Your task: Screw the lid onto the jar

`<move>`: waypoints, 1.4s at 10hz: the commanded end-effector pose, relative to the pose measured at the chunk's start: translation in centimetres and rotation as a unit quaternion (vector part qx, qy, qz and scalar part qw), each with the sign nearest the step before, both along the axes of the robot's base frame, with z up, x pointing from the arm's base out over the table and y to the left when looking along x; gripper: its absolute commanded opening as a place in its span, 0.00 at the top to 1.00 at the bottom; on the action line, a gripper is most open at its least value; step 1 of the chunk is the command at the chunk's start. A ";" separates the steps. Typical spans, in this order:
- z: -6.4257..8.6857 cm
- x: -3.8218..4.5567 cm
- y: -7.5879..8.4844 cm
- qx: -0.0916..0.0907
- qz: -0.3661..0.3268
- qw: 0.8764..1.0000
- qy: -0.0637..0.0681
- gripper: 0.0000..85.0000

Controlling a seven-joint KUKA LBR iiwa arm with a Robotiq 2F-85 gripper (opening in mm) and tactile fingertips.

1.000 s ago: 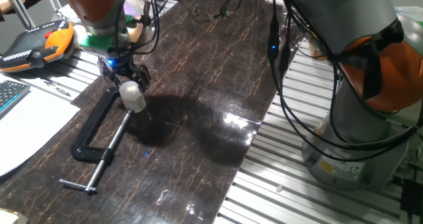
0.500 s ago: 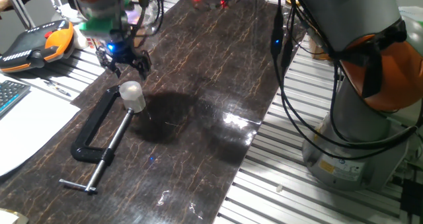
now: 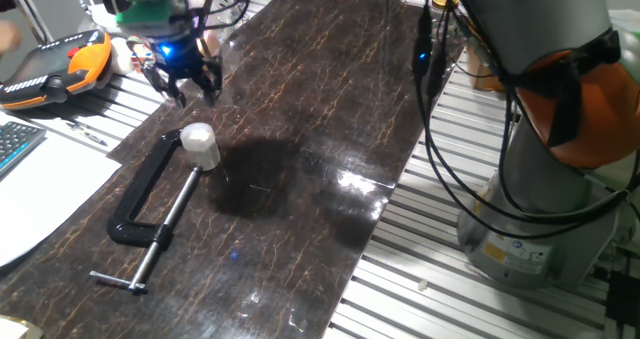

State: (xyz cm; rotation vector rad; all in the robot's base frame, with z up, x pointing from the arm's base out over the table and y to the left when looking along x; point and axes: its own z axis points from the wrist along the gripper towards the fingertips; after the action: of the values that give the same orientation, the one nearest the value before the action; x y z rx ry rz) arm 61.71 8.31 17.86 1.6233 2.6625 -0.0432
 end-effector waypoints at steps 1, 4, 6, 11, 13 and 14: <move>0.4 -0.22 0.1 -0.003 0.140 0.990 0.002 0.42; 0.9 -0.67 -0.5 -0.008 0.258 0.966 -0.009 0.69; 1.1 -1.18 -1.6 -0.012 0.346 0.938 -0.016 0.83; 1.9 -2.91 -2.1 -0.005 0.501 0.866 -0.002 0.99; 2.1 -3.31 -2.1 -0.003 0.526 0.850 -0.009 0.99; 2.1 -3.37 -2.2 -0.001 0.545 0.838 -0.015 0.99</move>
State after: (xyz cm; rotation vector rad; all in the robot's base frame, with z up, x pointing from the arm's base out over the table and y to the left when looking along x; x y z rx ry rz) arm 58.32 6.08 19.96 0.9321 2.9353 -0.0303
